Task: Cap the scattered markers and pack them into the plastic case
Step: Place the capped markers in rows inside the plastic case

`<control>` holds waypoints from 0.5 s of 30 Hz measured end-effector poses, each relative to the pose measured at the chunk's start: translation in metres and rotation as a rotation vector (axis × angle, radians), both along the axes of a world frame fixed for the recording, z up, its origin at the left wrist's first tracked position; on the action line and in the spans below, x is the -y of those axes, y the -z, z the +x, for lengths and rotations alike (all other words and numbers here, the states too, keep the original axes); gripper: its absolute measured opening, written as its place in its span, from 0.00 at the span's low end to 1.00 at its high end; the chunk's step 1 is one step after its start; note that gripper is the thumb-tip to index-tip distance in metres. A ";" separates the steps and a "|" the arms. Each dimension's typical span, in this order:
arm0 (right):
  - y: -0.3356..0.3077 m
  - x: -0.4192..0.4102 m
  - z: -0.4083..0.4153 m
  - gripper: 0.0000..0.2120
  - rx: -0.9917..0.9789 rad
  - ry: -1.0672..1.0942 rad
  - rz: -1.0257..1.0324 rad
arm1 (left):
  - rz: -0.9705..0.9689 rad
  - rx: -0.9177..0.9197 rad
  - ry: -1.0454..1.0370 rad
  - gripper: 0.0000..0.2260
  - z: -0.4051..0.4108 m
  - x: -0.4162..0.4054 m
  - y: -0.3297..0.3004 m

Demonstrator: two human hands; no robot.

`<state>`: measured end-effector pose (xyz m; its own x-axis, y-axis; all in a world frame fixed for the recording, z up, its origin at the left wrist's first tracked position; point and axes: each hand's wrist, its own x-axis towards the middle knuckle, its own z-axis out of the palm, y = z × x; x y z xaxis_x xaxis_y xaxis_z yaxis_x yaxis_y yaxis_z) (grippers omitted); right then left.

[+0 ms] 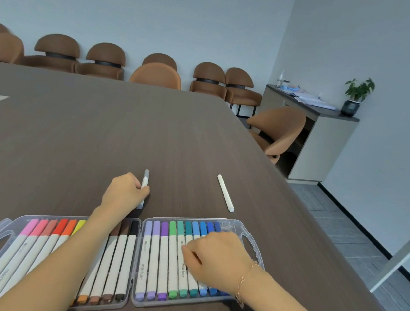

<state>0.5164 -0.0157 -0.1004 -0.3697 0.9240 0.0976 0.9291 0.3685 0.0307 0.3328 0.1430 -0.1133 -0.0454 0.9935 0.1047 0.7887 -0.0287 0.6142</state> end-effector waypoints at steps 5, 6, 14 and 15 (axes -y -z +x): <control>-0.019 -0.073 0.053 0.16 -0.451 0.472 0.141 | -0.074 -0.020 -0.017 0.11 -0.006 -0.004 -0.003; -0.020 -0.091 0.062 0.15 -0.388 0.575 0.111 | -0.081 -0.031 -0.019 0.10 -0.006 -0.004 -0.004; -0.017 -0.127 0.076 0.10 -0.338 0.781 -0.049 | -0.183 -0.094 -0.005 0.11 -0.008 -0.002 -0.014; -0.026 -0.118 0.076 0.09 -0.442 0.776 -0.049 | -0.188 -0.086 0.006 0.12 -0.009 -0.002 -0.018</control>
